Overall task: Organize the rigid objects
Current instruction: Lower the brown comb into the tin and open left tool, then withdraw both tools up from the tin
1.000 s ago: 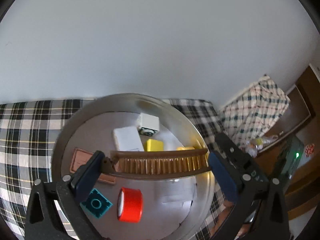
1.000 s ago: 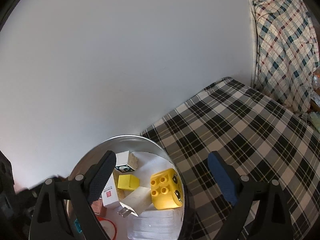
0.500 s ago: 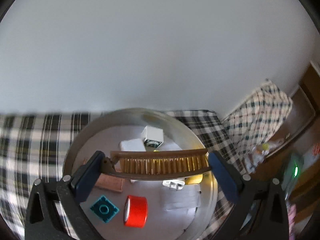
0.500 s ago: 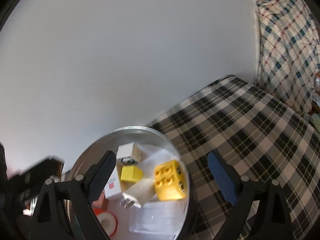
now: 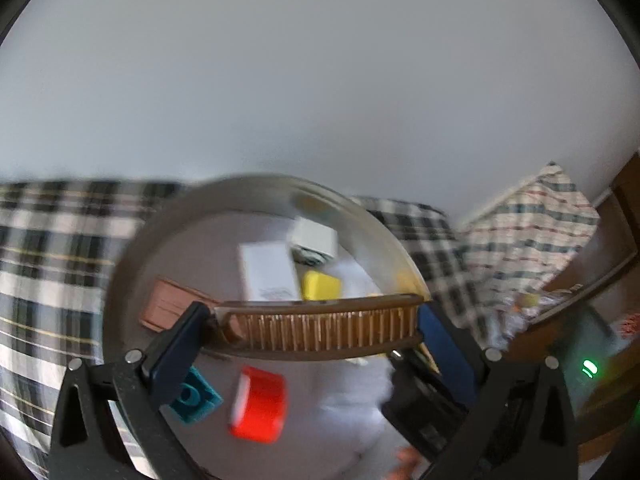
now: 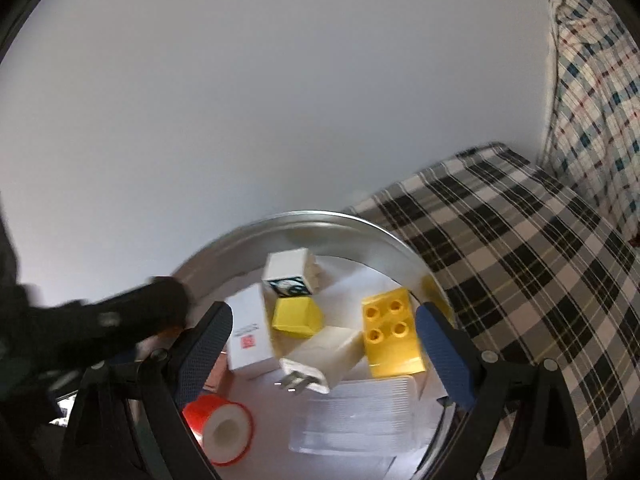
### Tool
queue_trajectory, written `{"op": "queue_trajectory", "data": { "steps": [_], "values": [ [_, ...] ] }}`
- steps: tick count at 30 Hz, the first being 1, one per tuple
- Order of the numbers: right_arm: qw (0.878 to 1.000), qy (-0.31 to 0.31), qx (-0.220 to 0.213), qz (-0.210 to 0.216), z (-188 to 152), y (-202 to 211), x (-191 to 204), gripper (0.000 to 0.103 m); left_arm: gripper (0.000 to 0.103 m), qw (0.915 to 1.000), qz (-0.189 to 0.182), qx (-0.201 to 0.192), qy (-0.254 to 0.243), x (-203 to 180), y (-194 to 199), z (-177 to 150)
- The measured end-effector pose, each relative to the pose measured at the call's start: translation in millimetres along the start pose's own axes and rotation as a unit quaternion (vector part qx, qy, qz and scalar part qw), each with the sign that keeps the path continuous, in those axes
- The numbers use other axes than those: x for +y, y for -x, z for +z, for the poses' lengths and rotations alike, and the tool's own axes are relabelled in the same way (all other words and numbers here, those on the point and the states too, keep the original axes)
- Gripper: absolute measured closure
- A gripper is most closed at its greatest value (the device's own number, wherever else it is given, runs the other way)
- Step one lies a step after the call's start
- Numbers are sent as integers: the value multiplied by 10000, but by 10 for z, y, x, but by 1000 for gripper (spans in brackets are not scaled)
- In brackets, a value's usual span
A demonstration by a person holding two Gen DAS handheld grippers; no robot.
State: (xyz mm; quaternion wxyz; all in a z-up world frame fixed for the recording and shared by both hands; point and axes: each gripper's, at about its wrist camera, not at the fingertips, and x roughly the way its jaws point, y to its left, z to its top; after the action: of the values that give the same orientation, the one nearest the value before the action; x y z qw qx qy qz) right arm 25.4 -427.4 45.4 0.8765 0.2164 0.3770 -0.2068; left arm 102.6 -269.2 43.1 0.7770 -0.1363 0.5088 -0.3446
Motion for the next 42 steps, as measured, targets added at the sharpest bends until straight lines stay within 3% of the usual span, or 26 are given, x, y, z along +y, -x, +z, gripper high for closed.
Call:
{"op": "queue_trajectory", "data": {
  "steps": [2, 6, 12, 15, 19, 25, 28, 30, 33, 38, 42],
  "values": [
    [10000, -94, 5, -29, 31, -8, -37, 9, 0, 9999, -76, -3, 66, -18, 41, 6],
    [9999, -129, -16, -83, 47, -8, -63, 9, 0, 9995, 169, -140, -234, -117, 107, 3],
    [9998, -61, -179, -118, 59, 28, -27, 4, 0, 9995, -249, 30, 205, -22, 164, -8],
    [9974, -110, -86, -714, 133, -13, -54, 3, 0, 9967, -708, 356, 187, -89, 112, -63],
    [9972, -528, 13, -529, 170, -70, -233, 3, 0, 9992, -365, -84, -114, -180, 221, -44],
    [9970, -505, -286, -520, 106, 40, -301, 3, 0, 9990, -376, -193, -113, -55, 262, -32],
    [9949, -771, -620, -196, 39, 159, -346, 3, 0, 9970, -86, -620, -465, 12, 379, -134],
    [9912, -716, -1109, -81, -57, 333, -319, 3, 0, 9874, 404, -1131, -1028, -14, 502, -300],
    [9849, -407, -1675, -138, -209, 558, -208, 3, 0, 9754, 772, -1527, -1389, 16, 610, -491],
    [9707, 26, -2376, -344, -482, 861, -104, 2, 0, 9569, 1306, -2083, -1545, 113, 768, -780],
    [9477, 262, -3119, -619, -757, 1153, -32, 2, 0, 9442, 1622, -2387, -1588, 200, 839, -979]
  ]
}}
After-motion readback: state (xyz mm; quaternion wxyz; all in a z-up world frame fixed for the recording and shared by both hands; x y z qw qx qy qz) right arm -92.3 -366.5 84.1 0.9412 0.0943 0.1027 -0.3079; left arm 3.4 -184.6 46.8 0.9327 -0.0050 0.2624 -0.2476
